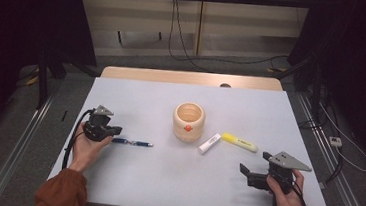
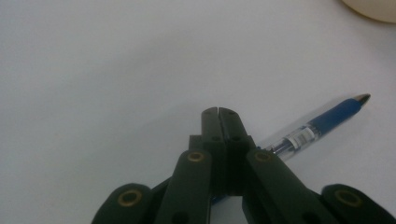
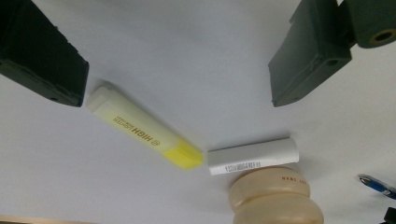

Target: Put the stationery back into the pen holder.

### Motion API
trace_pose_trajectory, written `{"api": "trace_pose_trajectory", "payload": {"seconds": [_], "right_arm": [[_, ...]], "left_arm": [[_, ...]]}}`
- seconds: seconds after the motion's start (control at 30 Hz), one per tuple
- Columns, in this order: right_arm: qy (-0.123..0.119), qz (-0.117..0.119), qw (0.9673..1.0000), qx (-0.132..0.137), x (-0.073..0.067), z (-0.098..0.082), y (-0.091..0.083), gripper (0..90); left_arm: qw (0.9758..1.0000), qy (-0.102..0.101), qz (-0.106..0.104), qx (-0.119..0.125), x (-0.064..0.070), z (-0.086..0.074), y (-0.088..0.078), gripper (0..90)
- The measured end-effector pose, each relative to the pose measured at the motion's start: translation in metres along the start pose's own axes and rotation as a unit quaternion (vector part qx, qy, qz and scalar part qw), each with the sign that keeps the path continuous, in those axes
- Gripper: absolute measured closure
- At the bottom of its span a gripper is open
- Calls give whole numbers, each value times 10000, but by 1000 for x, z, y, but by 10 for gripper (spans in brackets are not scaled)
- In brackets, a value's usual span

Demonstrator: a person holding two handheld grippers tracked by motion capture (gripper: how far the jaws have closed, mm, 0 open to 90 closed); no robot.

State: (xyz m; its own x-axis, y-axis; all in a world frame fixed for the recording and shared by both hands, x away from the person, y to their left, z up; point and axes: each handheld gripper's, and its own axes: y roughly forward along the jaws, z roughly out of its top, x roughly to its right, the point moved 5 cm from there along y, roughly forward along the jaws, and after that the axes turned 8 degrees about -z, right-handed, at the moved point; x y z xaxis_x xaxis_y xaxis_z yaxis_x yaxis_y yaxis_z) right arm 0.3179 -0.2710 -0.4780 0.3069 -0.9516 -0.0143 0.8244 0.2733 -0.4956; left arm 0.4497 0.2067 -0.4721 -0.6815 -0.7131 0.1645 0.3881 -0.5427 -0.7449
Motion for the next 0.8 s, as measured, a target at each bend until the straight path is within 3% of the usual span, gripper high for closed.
{"api": "trace_pose_trajectory", "payload": {"seconds": [0.23, 0.3, 0.4, 0.8], "right_arm": [[-9, 17, 10000, -3, 0, 0, 0, 44], [-11, 10, 10000, 5, 0, 0, 0, 44], [-9, 21, 10000, -23, -1, 0, 1, 44], [-3, 18, 10000, -6, 0, 0, 0, 44]], "left_arm": [[9999, 24, 73, -75, -1, -3, 6, 900], [9999, -83, 39, -66, -2, -2, 9, 900], [9998, -16, 44, -217, -1, -4, 14, 900], [9994, 137, 82, -319, 3, -8, 12, 900]]}}
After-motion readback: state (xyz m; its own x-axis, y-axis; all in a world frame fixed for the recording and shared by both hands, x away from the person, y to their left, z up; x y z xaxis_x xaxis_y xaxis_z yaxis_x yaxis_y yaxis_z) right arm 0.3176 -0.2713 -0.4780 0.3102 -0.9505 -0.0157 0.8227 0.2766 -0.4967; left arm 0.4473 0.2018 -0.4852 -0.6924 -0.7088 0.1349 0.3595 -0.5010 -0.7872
